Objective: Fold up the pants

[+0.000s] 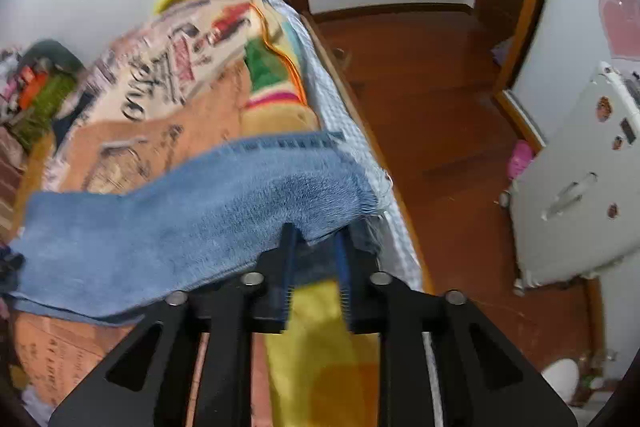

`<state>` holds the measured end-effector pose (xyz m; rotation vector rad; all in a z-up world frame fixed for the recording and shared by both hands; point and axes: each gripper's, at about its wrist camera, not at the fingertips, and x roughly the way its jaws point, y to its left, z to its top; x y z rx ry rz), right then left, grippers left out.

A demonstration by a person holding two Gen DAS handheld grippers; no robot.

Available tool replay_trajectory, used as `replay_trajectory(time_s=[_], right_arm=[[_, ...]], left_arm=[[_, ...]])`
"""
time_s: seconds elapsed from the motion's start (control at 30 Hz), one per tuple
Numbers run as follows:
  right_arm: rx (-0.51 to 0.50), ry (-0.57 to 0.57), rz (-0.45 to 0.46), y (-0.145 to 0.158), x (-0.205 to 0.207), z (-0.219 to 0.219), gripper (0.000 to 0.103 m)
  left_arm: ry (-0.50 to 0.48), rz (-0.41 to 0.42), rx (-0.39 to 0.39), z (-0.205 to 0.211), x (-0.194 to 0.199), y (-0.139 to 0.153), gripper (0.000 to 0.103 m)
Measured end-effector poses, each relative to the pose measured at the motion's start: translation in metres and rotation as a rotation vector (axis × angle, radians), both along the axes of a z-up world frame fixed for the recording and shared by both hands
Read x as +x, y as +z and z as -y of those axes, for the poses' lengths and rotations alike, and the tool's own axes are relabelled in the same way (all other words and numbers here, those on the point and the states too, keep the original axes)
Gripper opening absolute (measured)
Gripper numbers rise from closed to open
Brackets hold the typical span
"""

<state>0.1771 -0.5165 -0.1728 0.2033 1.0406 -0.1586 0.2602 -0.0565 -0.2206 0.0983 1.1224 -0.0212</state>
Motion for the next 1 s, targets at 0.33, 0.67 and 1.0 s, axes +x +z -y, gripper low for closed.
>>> replay_trajectory(time_s=[0.33, 0.67, 1.0], right_arm=[[-0.148, 0.119, 0.163, 0.046, -0.001, -0.070, 0.058], [-0.025, 0.450, 0.293, 0.074, 0.029, -0.207, 0.059], [0.066, 0.673, 0.207, 0.042, 0.068, -0.326, 0.059]], left_arm=[[0.065, 0.136, -0.020, -0.045, -0.016, 0.050, 0.094], [0.270, 0.231, -0.011, -0.164, -0.042, 0.086, 0.094], [0.494, 0.119, -0.088, -0.286, -0.047, 0.026, 0.095]])
